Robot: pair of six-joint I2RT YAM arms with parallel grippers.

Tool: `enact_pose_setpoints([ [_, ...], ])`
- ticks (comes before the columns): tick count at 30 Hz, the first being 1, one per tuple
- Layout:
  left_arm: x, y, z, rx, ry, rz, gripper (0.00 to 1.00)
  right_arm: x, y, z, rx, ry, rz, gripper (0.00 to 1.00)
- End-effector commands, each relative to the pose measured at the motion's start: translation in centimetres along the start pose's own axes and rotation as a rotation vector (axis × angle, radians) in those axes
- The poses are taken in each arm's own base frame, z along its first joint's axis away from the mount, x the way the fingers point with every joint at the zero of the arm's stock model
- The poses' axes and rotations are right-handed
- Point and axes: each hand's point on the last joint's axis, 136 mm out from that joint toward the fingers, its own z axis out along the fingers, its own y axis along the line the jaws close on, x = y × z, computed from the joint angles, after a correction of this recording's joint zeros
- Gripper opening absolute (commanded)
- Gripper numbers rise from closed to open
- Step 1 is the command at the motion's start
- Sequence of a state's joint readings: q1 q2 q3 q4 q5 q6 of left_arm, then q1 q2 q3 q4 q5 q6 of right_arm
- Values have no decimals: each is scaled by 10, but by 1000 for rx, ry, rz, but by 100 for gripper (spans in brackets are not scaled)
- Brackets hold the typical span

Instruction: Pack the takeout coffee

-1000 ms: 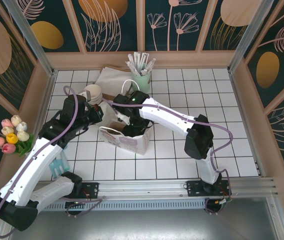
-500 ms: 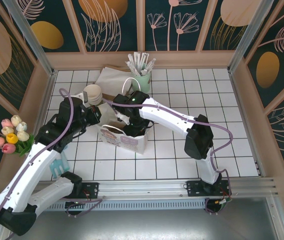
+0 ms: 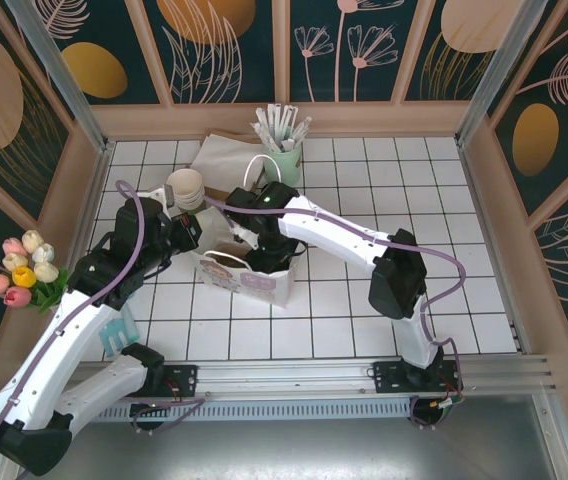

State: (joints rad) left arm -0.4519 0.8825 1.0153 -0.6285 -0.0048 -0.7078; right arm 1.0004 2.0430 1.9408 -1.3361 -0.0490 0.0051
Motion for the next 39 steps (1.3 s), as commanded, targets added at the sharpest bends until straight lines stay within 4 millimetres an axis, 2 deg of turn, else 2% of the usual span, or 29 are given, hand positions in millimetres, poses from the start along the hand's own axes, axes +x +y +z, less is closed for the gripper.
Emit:
enact_pose_setpoints([
  [1, -16, -12, -6, 51, -73, 8, 0, 13, -19, 14, 68, 80, 25, 58],
  [10, -17, -13, -2, 50, -71, 19, 0, 8, -15, 7, 65, 49, 21, 57],
  [17, -16, -14, 3, 50, -58, 25, 0, 12, -12, 0, 64, 37, 22, 57],
  [26, -17, -13, 2, 44, -66, 17, 0, 14, -25, -12, 136, 3, 47, 57],
  [39, -16, -14, 1, 50, -62, 15, 0, 15, -30, -1, 148, 37, 52, 56],
])
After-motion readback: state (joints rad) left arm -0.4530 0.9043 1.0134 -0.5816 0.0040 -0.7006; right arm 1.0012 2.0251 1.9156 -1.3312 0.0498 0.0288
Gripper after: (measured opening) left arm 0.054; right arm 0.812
